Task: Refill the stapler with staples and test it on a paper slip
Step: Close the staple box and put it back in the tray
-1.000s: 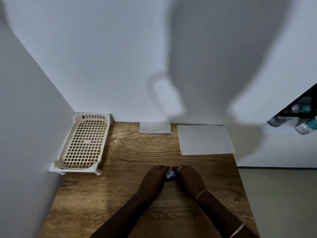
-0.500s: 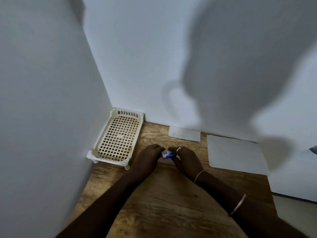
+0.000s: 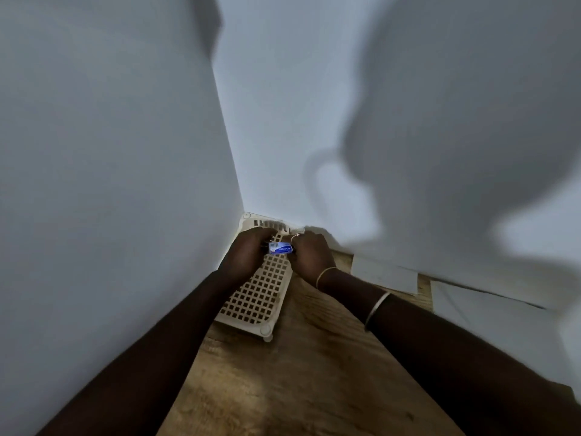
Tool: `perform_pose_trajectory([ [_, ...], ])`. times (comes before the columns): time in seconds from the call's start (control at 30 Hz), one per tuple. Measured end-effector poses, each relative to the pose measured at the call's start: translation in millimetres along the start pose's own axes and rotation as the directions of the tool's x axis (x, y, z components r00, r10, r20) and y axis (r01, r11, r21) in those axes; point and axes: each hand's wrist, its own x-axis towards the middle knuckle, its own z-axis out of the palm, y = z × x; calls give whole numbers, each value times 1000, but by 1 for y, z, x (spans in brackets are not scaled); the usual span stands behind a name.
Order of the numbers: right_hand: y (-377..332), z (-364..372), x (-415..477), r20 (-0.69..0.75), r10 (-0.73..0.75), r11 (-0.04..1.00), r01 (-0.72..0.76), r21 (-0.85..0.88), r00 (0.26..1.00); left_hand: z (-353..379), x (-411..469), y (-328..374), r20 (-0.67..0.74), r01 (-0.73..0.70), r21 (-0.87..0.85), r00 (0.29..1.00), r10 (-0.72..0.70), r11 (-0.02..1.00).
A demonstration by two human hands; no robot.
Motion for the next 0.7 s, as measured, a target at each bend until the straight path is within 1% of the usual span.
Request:
perform_pose_trajectory([
  [0.13, -5, 13, 33, -24, 8, 998, -9, -64, 1000, -4, 25, -19, 20, 8, 23, 1000, -8, 1000],
  [0.23, -2, 20, 49, 10, 13, 994, -12, -109, 1000, -3, 39, -25, 51, 1, 27, 999, -3, 1000],
  [0.37, -4, 23, 59, 31, 9, 988, -4, -156, 999, -2, 45, -29, 67, -3, -21, 998, 5, 1000],
  [0.47, -9, 28, 62, 48, -4, 976, 14, -216, 999, -4, 42, -27, 127, 57, -70, 991, -48, 996],
  [0.53, -12, 29, 63, 39, 6, 977, 2, -212, 999, -5, 41, -27, 150, 86, -72, 986, -74, 994],
  [0.57, -12, 30, 63, 35, 8, 978, 0, -210, 999, -5, 41, -27, 153, 84, -55, 985, -75, 995],
  [0.67, -15, 26, 62, 21, 4, 974, 0, -226, 1000, -7, 40, -27, 160, 111, -73, 982, -99, 991],
  [0.7, -15, 24, 60, 10, 5, 974, -3, -227, 1000, -8, 38, -27, 144, 101, -70, 985, -91, 992],
])
